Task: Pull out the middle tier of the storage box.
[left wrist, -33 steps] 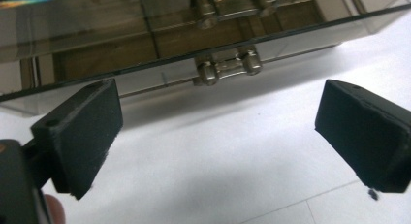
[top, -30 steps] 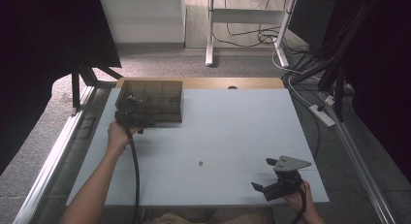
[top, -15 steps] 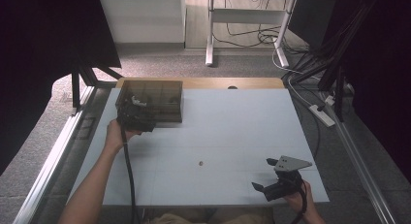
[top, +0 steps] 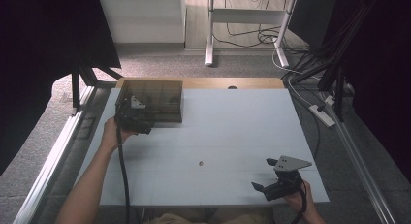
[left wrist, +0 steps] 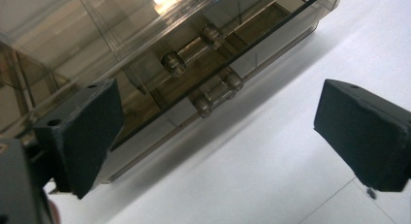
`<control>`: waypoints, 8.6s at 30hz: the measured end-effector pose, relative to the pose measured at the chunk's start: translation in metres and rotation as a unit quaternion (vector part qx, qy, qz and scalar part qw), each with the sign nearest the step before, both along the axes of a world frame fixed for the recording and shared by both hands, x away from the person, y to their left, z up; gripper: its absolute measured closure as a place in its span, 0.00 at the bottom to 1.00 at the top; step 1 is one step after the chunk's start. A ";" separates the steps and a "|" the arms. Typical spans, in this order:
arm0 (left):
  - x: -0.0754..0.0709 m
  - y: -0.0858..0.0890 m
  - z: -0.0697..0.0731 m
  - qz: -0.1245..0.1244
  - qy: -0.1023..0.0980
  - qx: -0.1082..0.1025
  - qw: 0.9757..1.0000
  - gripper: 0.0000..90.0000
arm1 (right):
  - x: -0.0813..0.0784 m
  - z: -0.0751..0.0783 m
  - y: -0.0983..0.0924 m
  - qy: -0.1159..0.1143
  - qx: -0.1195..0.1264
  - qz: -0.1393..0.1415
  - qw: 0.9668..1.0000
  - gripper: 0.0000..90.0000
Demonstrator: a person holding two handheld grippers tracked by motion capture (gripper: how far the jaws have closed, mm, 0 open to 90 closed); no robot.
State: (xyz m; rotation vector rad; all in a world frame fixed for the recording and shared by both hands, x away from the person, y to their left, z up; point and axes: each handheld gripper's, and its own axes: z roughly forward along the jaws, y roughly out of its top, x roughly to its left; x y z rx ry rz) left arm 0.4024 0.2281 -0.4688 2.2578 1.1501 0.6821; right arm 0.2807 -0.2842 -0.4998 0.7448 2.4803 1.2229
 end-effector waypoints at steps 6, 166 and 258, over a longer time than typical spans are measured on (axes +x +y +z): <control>0.002 -0.001 0.000 -0.013 -0.009 0.025 1.000 0.10 | 0.000 0.000 0.001 0.000 -0.001 0.001 1.000 0.00; 0.002 0.005 -0.005 -0.208 0.011 0.286 0.935 0.92 | 0.001 -0.002 0.001 0.008 -0.004 0.006 1.000 0.00; -0.003 0.005 -0.001 -0.313 0.054 0.296 0.901 0.96 | 0.001 -0.003 0.002 0.013 -0.007 0.010 1.000 0.00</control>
